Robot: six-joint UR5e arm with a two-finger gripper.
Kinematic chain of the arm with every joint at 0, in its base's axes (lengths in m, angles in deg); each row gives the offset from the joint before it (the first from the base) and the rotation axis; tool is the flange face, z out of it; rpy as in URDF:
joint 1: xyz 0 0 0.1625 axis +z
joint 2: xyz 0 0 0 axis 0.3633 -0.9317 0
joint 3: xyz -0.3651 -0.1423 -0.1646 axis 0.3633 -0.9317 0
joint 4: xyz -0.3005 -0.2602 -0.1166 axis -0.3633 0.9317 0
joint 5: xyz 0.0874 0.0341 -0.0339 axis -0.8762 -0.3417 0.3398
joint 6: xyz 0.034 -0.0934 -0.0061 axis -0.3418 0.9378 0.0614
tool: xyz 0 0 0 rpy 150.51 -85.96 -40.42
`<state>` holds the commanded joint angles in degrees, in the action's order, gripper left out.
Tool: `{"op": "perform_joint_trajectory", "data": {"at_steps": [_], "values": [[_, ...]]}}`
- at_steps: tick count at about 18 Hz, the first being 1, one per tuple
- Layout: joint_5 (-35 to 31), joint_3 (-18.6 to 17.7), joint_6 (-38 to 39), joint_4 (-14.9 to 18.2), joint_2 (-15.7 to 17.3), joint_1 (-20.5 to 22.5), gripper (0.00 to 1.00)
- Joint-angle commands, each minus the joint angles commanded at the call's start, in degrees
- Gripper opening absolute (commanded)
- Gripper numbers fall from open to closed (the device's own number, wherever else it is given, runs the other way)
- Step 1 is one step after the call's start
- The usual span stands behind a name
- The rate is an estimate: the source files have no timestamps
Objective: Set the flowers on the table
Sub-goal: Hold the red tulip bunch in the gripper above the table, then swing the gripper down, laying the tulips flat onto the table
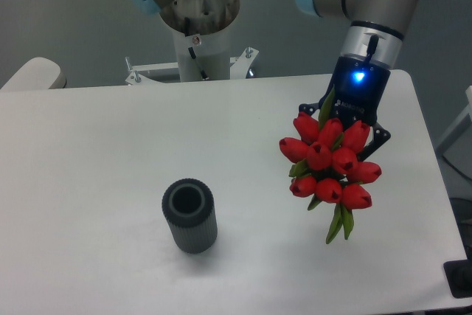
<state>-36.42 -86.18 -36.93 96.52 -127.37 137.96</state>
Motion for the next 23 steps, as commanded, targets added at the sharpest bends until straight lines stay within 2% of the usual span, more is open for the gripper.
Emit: {"op": "perform_joint_trajectory", "data": {"at_steps": [2, 9, 14, 18, 23], "values": [[0.09, -1.31, -1.57, -0.09, 0.44, -0.09, 0.34], [-1.31, -1.23, -2.72, 0.09, 0.70, 0.18, 0.34], [-13.25, -3.25, -4.12, 0.09, 2.46, 0.00, 0.34], [-20.55, -4.48, -8.43, 0.18, 3.16, -0.44, 0.34], [-28.72, -8.52, -15.45, 0.18, 4.57, -0.79, 0.34]]}}
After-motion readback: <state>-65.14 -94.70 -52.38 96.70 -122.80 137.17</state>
